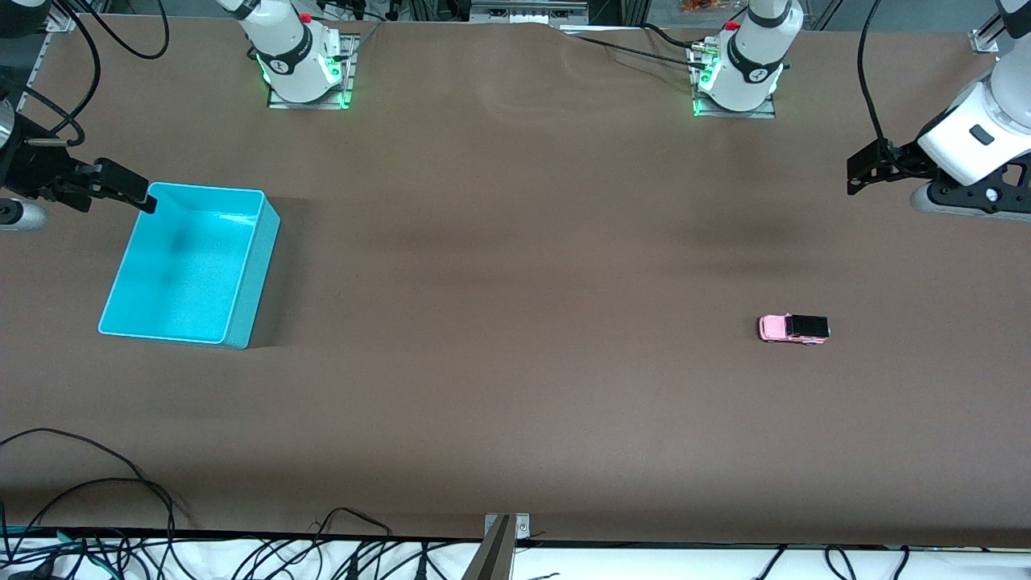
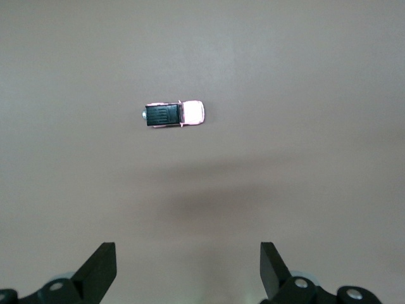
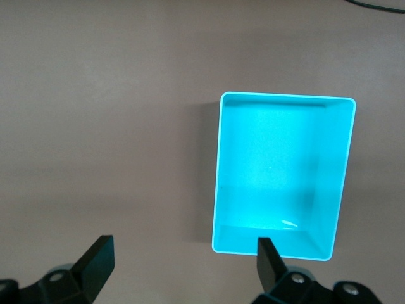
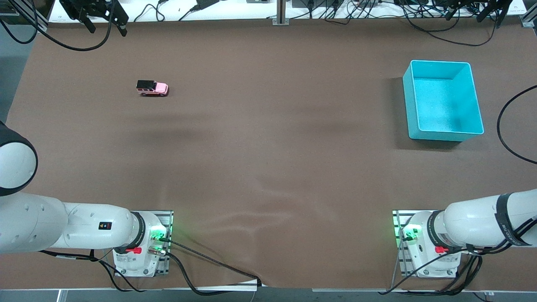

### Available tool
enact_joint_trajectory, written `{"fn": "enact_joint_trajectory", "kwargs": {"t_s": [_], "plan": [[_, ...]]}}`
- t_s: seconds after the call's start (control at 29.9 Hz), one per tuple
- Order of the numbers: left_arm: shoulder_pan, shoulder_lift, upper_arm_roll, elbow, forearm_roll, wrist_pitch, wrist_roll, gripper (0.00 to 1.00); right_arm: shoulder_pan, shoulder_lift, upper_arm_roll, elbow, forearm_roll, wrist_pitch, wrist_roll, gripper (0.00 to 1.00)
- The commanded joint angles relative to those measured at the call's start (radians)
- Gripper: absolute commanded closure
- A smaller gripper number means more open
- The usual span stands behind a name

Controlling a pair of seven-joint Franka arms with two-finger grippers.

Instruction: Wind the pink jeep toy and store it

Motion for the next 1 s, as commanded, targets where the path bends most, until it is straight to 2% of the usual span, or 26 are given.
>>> {"fn": "enact_joint_trajectory", "kwargs": {"t_s": [0.0, 0.47, 0.63, 0.83, 0.97], "plan": [[0.008, -0.009, 0.000, 0.032, 0.003, -0.011, 0.017, 0.00, 0.000, 0.002, -0.001, 0.012, -0.017, -0.015, -0.004, 0.00], [0.023, 0.014, 0.003, 0.032, -0.032, -0.017, 0.027, 0.00, 0.000, 0.002, -0.001, 0.012, -0.017, -0.015, -0.004, 0.00], [0.025, 0.054, 0.003, 0.032, -0.031, -0.017, 0.034, 0.00, 0.000, 0.002, -0.001, 0.012, -0.017, -0.015, -0.006, 0.00], [0.030, 0.108, 0.005, 0.034, -0.025, -0.008, 0.242, 0.00, 0.000, 0.002, -0.001, 0.014, -0.017, -0.015, -0.007, 0.00], [0.077, 0.163, 0.004, 0.066, -0.020, 0.013, 0.402, 0.00, 0.000, 0.002, -0.001, 0.014, -0.017, -0.015, -0.009, 0.00]]}}
